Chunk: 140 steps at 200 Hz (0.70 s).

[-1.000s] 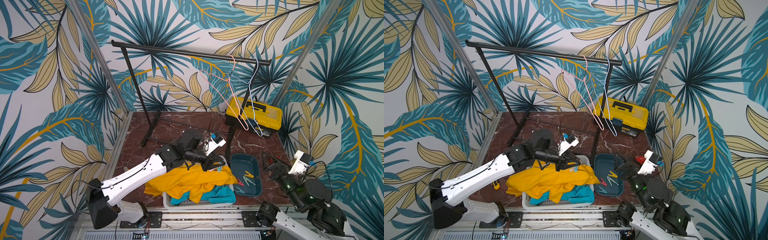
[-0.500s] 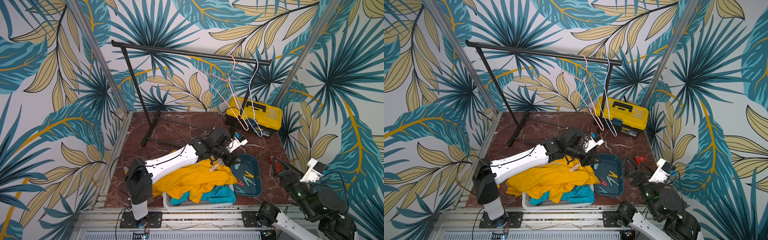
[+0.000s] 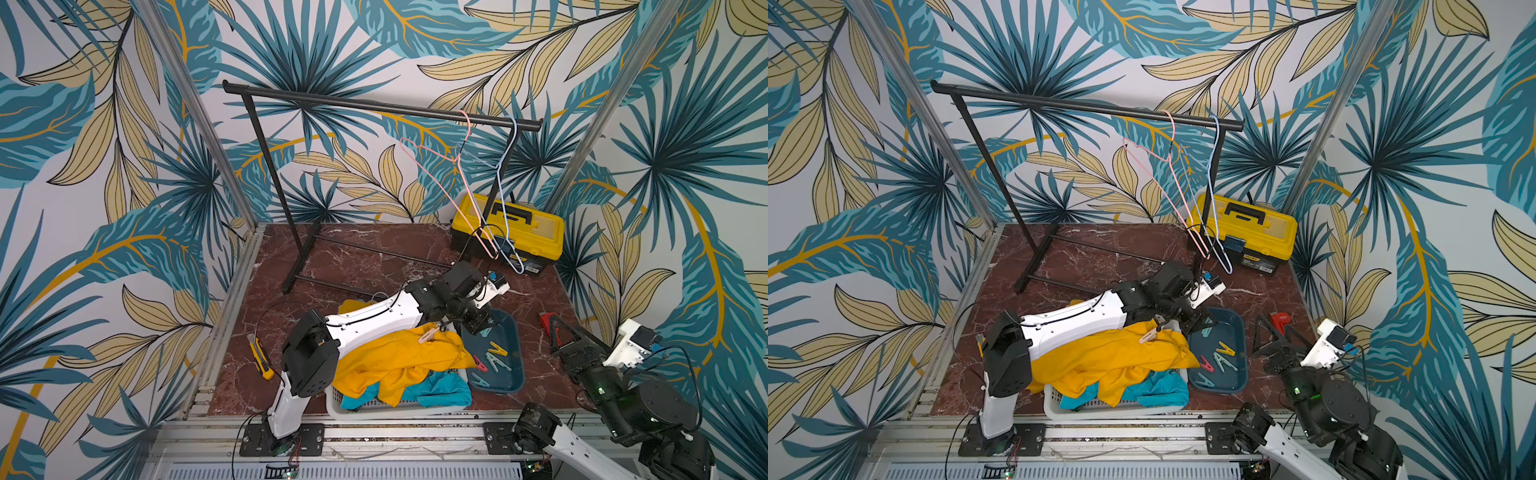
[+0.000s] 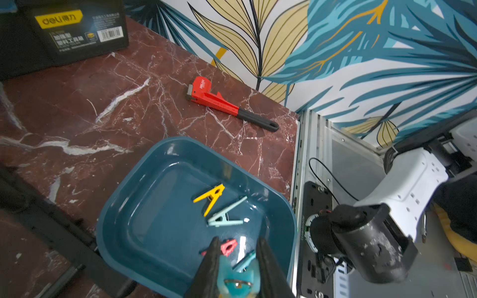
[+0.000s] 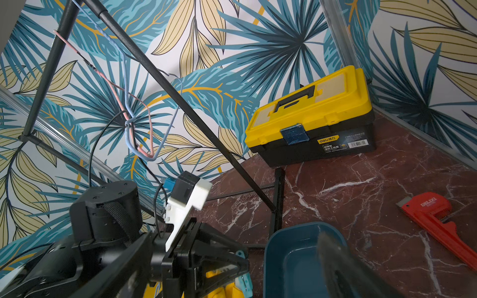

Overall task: Remove the clothespins securing t-shirts to the hanger
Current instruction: Place the clothespin in the storage box.

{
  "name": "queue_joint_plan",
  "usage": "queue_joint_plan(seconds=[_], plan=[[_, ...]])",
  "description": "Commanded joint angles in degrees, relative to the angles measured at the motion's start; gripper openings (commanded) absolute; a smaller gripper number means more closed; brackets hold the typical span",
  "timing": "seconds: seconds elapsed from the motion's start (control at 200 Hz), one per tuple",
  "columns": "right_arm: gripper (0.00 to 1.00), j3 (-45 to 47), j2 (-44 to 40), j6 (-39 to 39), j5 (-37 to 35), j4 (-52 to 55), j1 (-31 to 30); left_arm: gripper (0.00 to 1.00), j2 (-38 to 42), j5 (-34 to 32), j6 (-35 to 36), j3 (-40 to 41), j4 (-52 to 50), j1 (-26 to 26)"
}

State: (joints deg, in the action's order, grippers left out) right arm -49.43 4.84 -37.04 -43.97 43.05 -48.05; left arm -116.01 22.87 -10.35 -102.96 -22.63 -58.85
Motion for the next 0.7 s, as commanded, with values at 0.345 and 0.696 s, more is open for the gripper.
queue_joint_plan(seconds=[0.345, 0.696], plan=[[1.00, -0.5, -3.3, -1.2, -1.9, 4.5, -0.1, 0.56, -6.4, 0.5, -1.3, -8.0, 1.0, 0.0], [0.99, -0.1, -3.0, -1.0, -2.2, 3.9, -0.1, 0.79, -5.4, 2.9, -0.2, -7.5, 1.0, 0.0]])
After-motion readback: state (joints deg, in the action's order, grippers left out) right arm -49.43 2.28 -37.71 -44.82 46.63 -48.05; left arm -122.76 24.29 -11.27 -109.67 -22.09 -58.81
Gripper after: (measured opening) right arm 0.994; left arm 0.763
